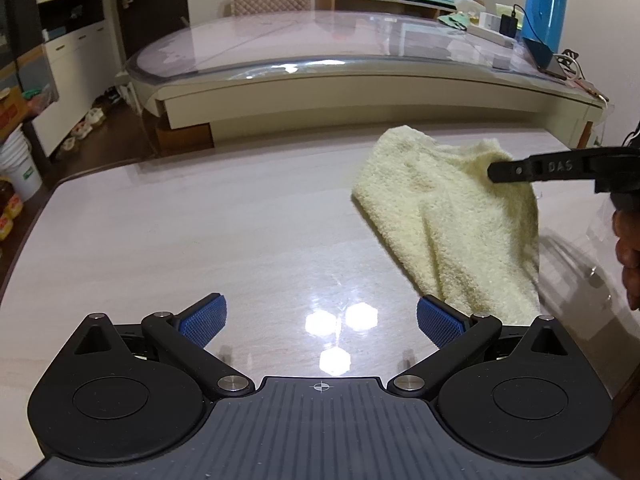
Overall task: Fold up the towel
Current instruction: 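Close the right tool on the towel corner, then lift the towel with the right tool and spread it across the table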
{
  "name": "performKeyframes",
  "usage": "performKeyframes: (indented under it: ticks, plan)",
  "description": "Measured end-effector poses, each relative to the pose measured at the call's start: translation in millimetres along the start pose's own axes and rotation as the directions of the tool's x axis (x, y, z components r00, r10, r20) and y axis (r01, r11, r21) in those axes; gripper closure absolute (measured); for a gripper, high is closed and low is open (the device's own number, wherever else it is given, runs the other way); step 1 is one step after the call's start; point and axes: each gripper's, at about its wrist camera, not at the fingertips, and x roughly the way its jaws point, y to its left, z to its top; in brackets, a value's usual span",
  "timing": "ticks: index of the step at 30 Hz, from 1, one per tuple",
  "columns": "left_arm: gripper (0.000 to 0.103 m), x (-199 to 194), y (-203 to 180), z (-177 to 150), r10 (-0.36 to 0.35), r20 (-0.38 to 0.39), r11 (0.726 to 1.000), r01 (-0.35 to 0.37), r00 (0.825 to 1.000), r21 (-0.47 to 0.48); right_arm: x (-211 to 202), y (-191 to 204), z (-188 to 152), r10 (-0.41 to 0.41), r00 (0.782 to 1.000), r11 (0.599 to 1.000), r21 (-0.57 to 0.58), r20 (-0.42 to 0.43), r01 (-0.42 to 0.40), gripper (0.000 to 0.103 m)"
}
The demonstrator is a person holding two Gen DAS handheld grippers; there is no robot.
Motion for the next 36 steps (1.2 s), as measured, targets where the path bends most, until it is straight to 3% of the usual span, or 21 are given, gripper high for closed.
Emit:
performKeyframes:
  ticks: [11, 21, 30, 36]
  plan:
    - [0.0, -24, 24, -10, 0.028, 0.041, 1.0, -0.027, 0.999, -0.008, -30, 47, 29, 0.104, 0.993, 0.993, -0.068, 0.058, -0.1, 0.094]
    - [0.0, -51, 50, -29, 0.063, 0.065, 0.998, -0.061, 0.996, -0.032, -34, 106, 37, 0.204, 0.978, 0.97, -0.146, 0.051, -0.195, 0.094]
    - [0.0, -69, 74, -46, 0.082, 0.066, 0.995, -0.079, 0.994, -0.054, -27, 165, 39, 0.28, 0.96, 0.938, -0.216, 0.008, -0.272, 0.094]
    - [0.0, -77, 84, -56, 0.104, 0.058, 0.992, -0.1, 0.993, -0.074, 6, 216, 36, 0.313, 0.946, 0.906, -0.271, -0.088, -0.325, 0.094]
